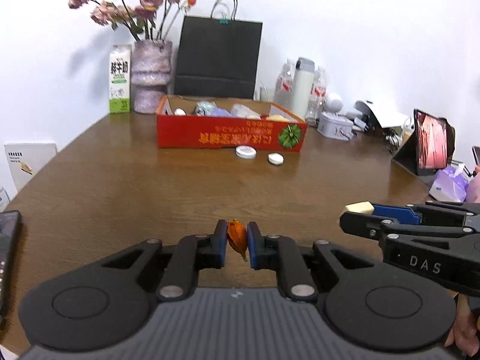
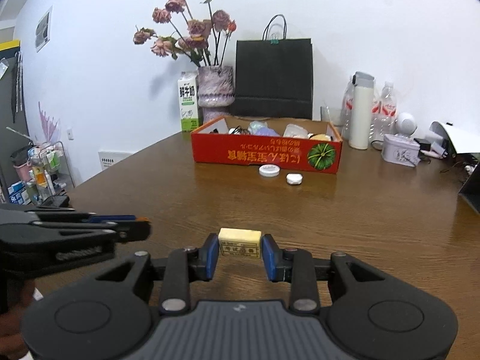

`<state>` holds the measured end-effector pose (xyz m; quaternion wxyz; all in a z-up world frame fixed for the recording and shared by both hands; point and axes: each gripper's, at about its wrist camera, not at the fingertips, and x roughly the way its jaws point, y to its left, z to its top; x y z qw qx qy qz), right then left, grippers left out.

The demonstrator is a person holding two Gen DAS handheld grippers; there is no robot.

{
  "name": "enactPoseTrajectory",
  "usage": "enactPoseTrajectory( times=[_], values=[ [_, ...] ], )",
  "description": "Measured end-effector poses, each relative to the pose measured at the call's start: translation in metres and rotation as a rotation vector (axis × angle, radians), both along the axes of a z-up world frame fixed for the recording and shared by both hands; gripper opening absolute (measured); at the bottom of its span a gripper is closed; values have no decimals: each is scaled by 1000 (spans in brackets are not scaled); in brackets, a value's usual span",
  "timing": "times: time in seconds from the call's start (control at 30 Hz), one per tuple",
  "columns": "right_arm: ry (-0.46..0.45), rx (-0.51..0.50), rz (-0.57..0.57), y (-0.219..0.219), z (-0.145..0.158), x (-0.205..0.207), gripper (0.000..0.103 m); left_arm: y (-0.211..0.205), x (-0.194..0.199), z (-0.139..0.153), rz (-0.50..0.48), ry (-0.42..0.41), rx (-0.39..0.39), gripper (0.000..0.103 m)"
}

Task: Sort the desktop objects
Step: 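Lift both held items and carry them over the cardboard box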

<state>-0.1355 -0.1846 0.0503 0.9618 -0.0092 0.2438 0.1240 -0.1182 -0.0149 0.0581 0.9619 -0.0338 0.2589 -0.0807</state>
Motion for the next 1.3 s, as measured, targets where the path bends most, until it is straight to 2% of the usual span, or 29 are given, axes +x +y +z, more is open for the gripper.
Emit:
enactPoseTrajectory(
  times=[0.3,0.5,0.6,0.7,0.8,0.9,0.93,0.97,1.03,1.1,1.2,1.3],
  values=[
    [-37,29,-24,-11,16,18,30,5,15,22,9,-57,-29,15],
    [-64,24,-32,-16,26,55,30,11,61,34,21,-98,-27,15],
    [-103,31,-31,-23,41,92,30,16,98,47,25,-147,-28,15],
    [-108,47,-29,-27,56,140,30,17,141,65,41,-188,7,15],
    [-84,84,-11,-31,70,193,30,18,191,80,41,-193,7,15],
    [-60,103,3,-28,79,251,30,14,245,89,48,-189,54,15],
    [-40,108,14,-26,79,270,30,14,266,90,40,-171,68,15],
    [-13,125,17,-25,80,289,30,17,287,90,31,-138,50,15],
    [37,141,41,-20,79,333,30,24,332,87,6,-53,16,15],
    [86,132,37,-14,77,372,30,29,376,79,8,40,15,15],
    [212,127,28,-4,65,446,30,34,443,55,9,222,9,15],
    [325,106,-7,8,39,501,30,37,499,22,30,389,39,15]
  ],
)
